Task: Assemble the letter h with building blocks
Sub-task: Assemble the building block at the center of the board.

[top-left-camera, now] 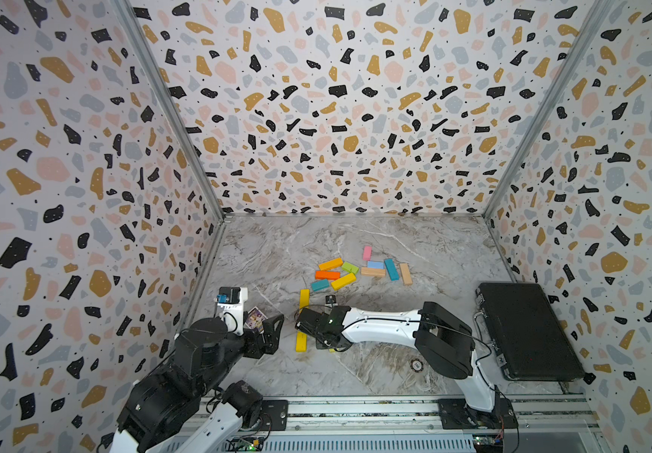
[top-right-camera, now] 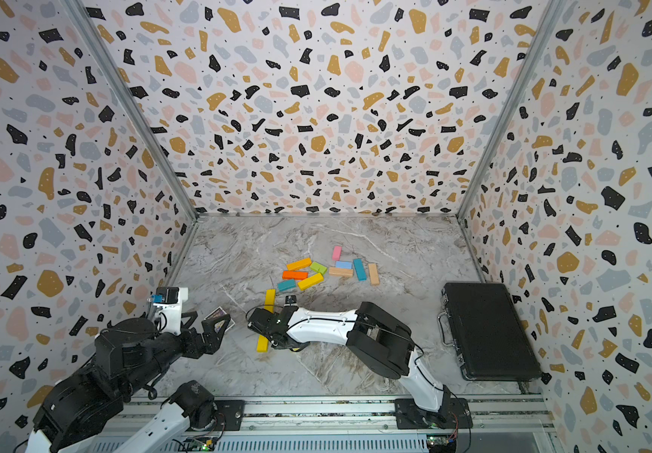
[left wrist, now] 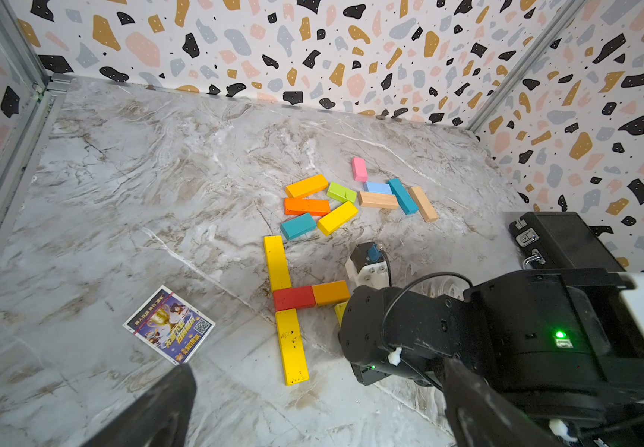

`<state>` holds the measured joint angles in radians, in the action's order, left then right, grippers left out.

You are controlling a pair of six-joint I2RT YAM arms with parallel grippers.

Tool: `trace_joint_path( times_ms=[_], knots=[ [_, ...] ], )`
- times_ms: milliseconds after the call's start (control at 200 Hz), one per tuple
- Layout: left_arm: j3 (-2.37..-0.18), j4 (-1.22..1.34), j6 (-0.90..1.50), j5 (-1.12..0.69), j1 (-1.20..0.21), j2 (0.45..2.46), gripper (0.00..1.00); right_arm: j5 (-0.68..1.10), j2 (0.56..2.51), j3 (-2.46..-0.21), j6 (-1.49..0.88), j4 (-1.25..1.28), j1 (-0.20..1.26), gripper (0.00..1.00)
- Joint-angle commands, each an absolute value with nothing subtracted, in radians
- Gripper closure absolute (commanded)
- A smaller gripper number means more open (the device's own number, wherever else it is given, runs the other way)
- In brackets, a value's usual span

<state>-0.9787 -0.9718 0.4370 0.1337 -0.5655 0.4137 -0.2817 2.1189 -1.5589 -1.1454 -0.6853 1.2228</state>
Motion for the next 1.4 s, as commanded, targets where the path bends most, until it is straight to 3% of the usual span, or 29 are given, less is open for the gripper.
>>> trace_joint_path(
  times_ms=[0,285,365,476,636,821,1397],
  knots=[
    [-0.975,-0.948,0.422,0.144,-0.561,0.408,0.01,-0.287,2.135,-1.574,-1.151,-0.709,1.217,0.47],
    [-0.977,-0.948,0.428,0.133,-0.561,0.412,0.01,-0.347,2.081,-1.553,-1.103,-0.666,1.218,0.31],
    [-0.979,-0.95,0.433,0.132,-0.561,0.413,0.01,-0.384,2.023,-1.526,-1.067,-0.63,1.218,0.22],
    [-0.986,-0.95,0.437,0.127,-0.561,0.414,0.01,-0.402,1.89,-1.444,-0.998,-0.54,1.225,0.19],
    [-1.012,-0.964,0.437,0.124,-0.561,0.413,0.01,-0.23,1.729,-1.302,-0.926,-0.42,1.236,0.19],
    [-1.038,-0.98,0.445,0.136,-0.561,0.407,0.01,-0.034,1.708,-1.187,-0.971,-0.312,1.265,0.19],
    [-1.049,-1.017,0.477,0.138,-0.561,0.391,0.01,-0.043,1.777,-1.112,-1.055,-0.233,1.35,0.19]
  ],
)
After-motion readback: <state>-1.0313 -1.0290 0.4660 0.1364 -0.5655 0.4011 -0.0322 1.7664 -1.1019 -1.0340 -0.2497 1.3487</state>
